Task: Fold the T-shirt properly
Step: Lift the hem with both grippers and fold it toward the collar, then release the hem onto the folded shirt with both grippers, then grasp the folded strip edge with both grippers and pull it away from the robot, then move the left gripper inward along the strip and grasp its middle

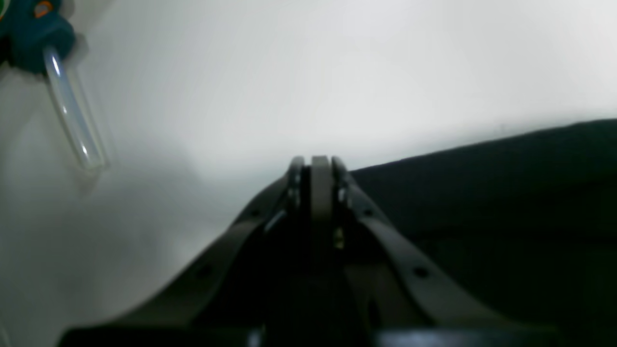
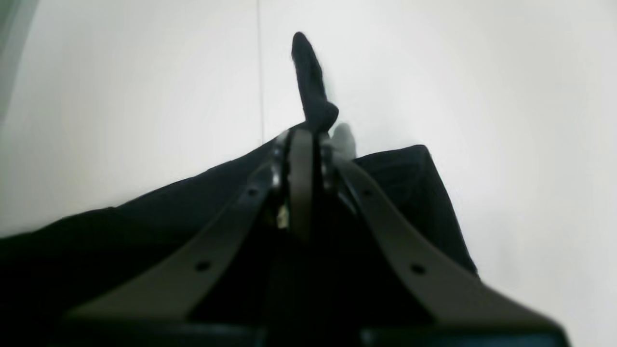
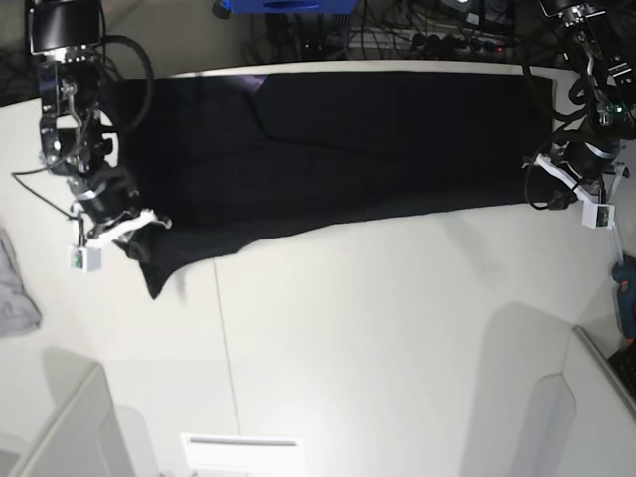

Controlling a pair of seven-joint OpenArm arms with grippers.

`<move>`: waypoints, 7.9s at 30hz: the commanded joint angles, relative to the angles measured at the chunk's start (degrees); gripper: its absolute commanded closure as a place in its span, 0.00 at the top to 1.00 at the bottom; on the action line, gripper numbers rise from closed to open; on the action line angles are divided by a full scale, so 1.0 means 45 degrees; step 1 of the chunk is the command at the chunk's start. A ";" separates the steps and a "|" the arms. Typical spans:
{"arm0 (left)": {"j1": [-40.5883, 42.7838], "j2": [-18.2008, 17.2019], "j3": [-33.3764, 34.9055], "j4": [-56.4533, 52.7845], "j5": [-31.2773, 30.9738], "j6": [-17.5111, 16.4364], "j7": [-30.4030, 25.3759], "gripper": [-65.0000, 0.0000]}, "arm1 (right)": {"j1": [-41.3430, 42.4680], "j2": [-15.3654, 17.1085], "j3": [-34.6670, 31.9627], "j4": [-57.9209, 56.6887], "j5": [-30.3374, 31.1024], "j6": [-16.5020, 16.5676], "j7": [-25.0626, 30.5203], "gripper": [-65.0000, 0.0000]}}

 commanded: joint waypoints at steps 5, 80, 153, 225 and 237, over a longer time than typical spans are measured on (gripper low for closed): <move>0.0244 -0.0236 -0.0103 0.0317 -0.0100 -0.0080 -0.0230 0.00 | -0.0687 0.0183 0.0440 0.0917 0.0096 0.0040 0.0318 0.00; 0.3506 -0.0255 -0.1295 0.1177 0.0017 -0.0001 -0.0289 0.63 | -0.6939 -0.1947 0.3741 0.3457 0.0018 -0.1093 -0.0424 0.34; -0.0303 0.0897 -0.2545 -0.3668 -0.2952 -0.1799 -0.0328 0.85 | -0.3031 -0.2064 0.1573 0.3613 0.0057 0.1837 -0.2124 0.00; 0.0048 0.2597 0.4761 0.1079 -0.0706 -0.0353 -0.0211 0.00 | -0.3403 -0.2396 0.1123 0.3594 0.0038 0.1837 -0.2124 0.00; -0.0421 0.2929 0.5855 0.0571 -0.0823 0.0780 -0.0211 0.00 | -0.3500 -0.2396 0.1123 0.3613 0.0038 0.1837 -0.2104 0.00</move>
